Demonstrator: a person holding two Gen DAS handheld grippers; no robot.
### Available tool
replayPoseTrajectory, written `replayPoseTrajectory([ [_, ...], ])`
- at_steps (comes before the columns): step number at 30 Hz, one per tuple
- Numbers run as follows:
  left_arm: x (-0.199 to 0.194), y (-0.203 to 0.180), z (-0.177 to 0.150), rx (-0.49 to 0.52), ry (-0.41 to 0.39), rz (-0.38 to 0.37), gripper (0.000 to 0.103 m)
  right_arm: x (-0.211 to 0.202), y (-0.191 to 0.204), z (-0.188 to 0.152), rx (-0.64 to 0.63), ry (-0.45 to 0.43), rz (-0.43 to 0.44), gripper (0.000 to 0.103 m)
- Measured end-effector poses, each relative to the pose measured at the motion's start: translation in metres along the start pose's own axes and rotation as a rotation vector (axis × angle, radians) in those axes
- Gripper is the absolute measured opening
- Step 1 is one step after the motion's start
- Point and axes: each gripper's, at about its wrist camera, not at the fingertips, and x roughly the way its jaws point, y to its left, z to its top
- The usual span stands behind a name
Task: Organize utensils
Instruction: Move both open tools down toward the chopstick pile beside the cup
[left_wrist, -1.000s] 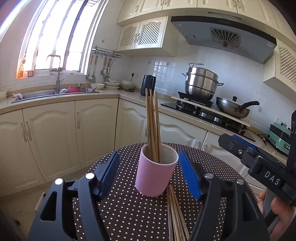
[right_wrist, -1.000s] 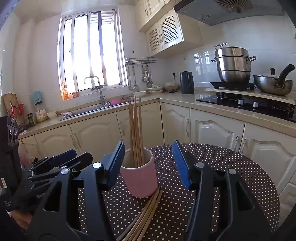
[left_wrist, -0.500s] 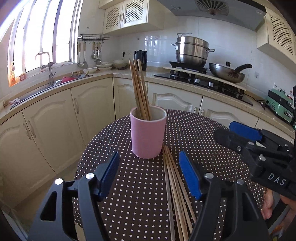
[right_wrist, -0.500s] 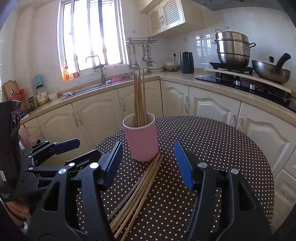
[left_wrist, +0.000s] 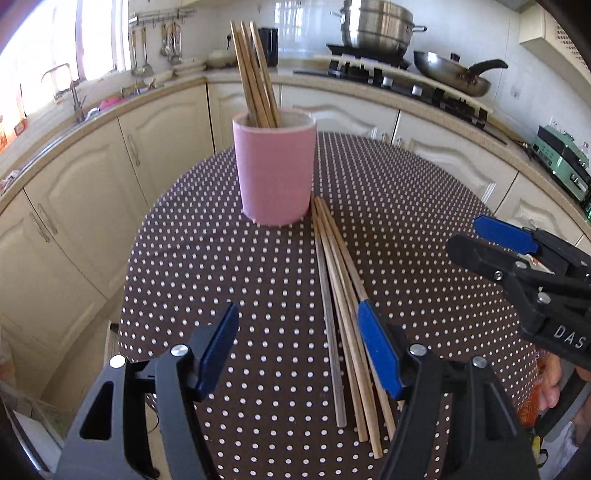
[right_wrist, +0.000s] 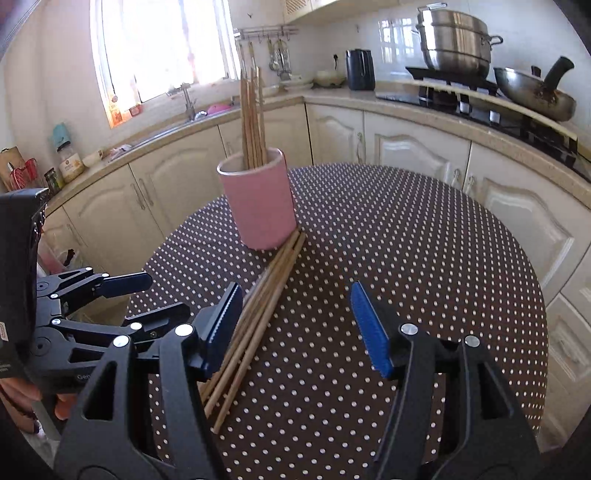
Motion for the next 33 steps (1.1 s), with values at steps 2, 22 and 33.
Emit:
replayPoseTrajectory([
  [2, 0.009, -0.002, -0.002, 0.010, 0.044, -0.003, 0.066, 0.003, -0.004, -0.003, 0.011, 0.022, -0.008, 0.061],
  [22, 0.062, -0.006, 0.005, -0.024, 0.177, -0.020, 0.045, 0.034, -0.020, -0.014, 0.053, 0.170, 0.015, 0.061],
  [33, 0.072, -0.007, 0.008, -0.011, 0.187, -0.087, 0.013, 0.064, -0.014, -0.007, 0.059, 0.276, 0.045, 0.061],
])
